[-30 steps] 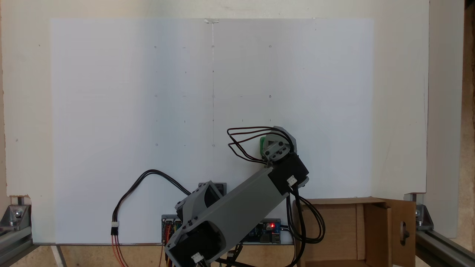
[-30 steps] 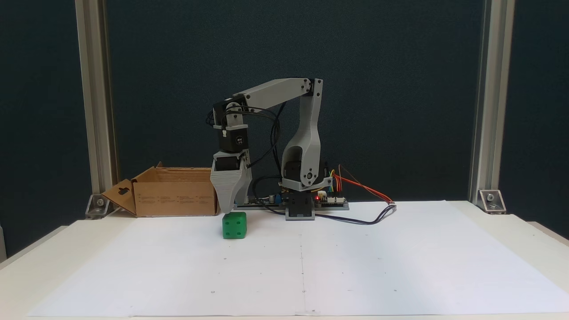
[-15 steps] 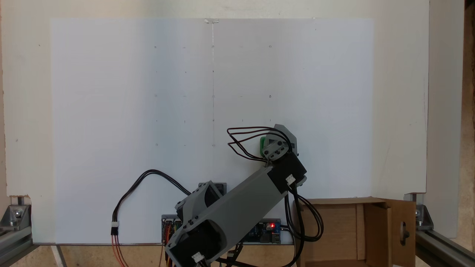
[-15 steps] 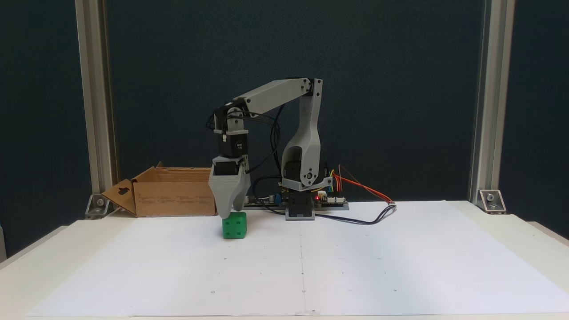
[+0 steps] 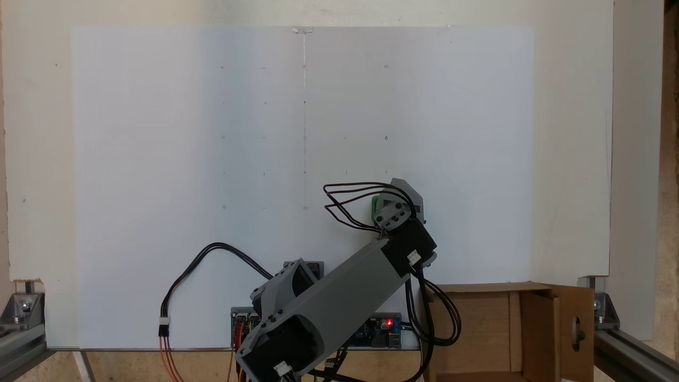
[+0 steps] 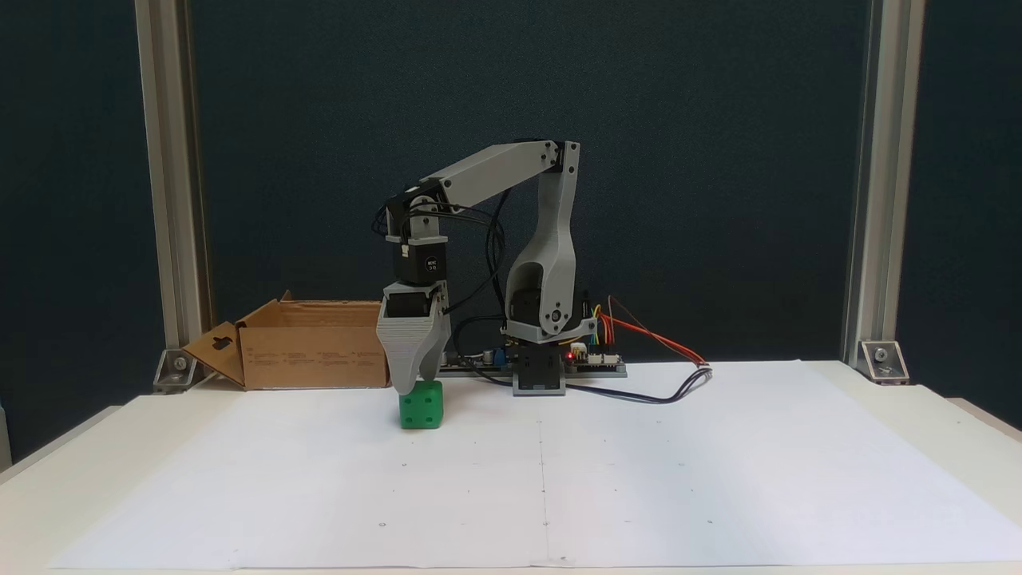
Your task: Grasp a green dice and put it in the bin.
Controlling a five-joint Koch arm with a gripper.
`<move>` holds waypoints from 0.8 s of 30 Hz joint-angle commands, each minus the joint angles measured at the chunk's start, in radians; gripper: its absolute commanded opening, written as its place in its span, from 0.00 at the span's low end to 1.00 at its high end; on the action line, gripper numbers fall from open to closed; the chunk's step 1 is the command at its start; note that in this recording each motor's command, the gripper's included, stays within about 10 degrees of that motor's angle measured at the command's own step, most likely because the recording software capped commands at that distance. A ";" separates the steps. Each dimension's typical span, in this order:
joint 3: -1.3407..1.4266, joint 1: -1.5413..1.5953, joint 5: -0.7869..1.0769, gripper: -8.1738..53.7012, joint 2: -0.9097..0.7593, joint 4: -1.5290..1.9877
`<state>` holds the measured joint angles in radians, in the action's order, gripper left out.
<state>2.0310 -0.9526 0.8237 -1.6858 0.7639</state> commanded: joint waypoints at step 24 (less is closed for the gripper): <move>-0.005 0.035 -0.034 0.84 0.132 -0.078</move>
<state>2.0387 -0.9173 0.8237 -1.5509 0.6888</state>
